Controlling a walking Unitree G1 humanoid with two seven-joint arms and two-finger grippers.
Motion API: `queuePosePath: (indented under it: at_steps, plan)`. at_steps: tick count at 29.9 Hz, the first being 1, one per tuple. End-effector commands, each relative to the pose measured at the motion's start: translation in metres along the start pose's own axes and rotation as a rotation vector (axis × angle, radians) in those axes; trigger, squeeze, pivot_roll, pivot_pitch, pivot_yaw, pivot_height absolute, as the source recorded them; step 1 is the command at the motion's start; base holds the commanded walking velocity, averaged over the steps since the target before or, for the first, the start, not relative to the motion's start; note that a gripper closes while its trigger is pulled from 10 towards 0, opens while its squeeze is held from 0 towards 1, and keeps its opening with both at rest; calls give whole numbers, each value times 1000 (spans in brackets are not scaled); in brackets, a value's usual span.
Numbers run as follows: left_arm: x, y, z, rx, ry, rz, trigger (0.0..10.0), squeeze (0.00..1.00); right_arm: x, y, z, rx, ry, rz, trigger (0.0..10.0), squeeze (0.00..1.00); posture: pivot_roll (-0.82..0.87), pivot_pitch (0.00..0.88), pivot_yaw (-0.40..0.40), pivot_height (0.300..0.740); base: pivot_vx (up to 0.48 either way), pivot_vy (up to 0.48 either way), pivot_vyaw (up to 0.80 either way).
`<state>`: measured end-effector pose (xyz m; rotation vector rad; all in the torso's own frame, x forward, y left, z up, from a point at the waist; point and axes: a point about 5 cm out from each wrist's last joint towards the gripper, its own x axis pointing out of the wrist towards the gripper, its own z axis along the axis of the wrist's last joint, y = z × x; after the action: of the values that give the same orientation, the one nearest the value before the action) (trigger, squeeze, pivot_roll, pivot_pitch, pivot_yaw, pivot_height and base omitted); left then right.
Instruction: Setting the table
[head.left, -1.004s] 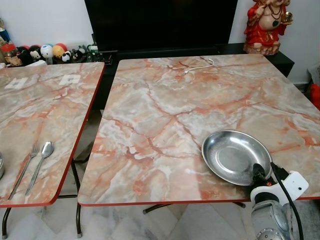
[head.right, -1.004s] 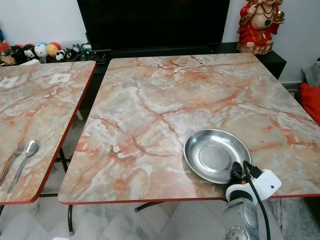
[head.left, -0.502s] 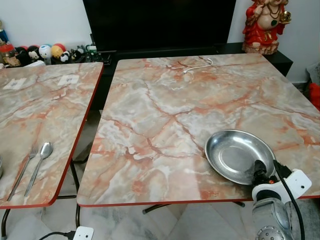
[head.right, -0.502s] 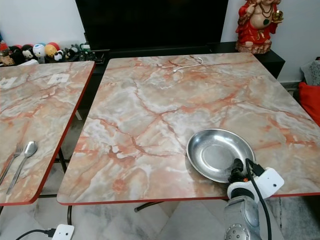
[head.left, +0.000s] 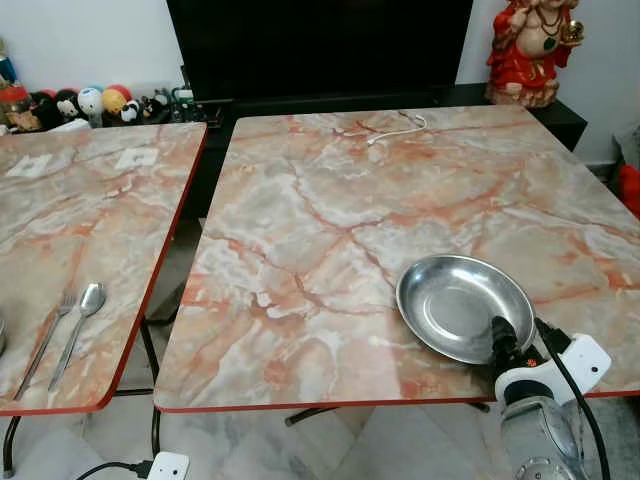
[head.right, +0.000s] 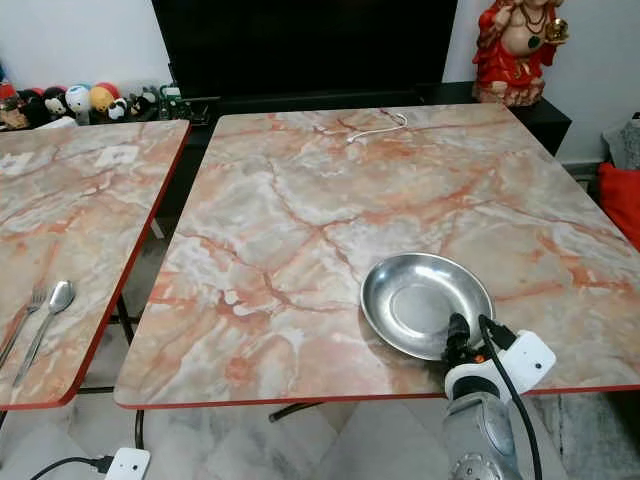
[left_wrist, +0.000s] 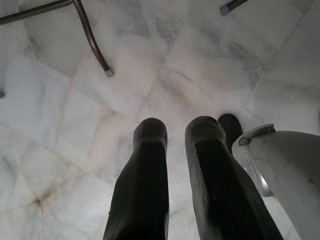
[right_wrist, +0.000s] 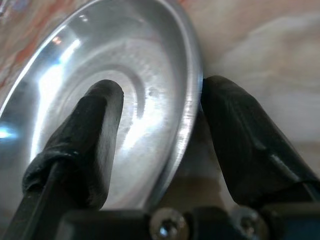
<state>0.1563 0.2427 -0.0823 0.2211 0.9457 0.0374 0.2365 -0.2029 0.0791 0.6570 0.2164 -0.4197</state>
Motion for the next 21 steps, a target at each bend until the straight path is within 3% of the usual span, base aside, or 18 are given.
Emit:
queuePosePath:
  at_steps: [1,3,4,5,6,8,11,17,19,21]
  plan:
    - [-1,3,-4,-1,19,2,10000,0,-9,3,-3,49,9,-23,10000,275,-156,37,38,740,0,0,0]
    - [-1,2,-5,9,22,-8,10000,0,-13,-1,0,52,-7,-42,10000,271,-176,47,48,740,0,0,0]
    - [-1,2,-5,17,25,-12,10000,0,-18,-4,7,70,-68,-64,10000,271,-185,49,47,740,0,0,0]
    - [-1,2,-6,17,25,-11,10000,0,-20,-5,14,77,-130,-70,10000,196,-188,54,46,740,0,0,0]
    - [-1,3,-5,16,23,-9,10000,0,-22,-4,21,56,-179,-61,10000,0,-188,54,46,740,0,0,0]
    - [-2,2,-7,11,18,-5,10000,0,-26,1,33,-42,-268,-26,10000,0,-189,55,42,740,0,0,0]
    - [-3,-2,-10,-2,11,-5,10000,0,-25,8,43,-133,-315,20,10000,0,-178,62,24,740,0,0,0]
    - [-3,-12,-12,-56,4,-7,10000,0,-6,27,46,-362,-331,187,10000,0,-166,71,5,740,0,0,0]
    - [-3,-14,-13,-69,6,-5,10000,0,3,39,44,-505,-341,297,10000,0,-157,69,3,740,0,0,0]
    - [-3,-15,-14,-86,9,2,10000,0,6,45,42,-551,-337,361,10000,0,-156,65,3,740,0,0,0]
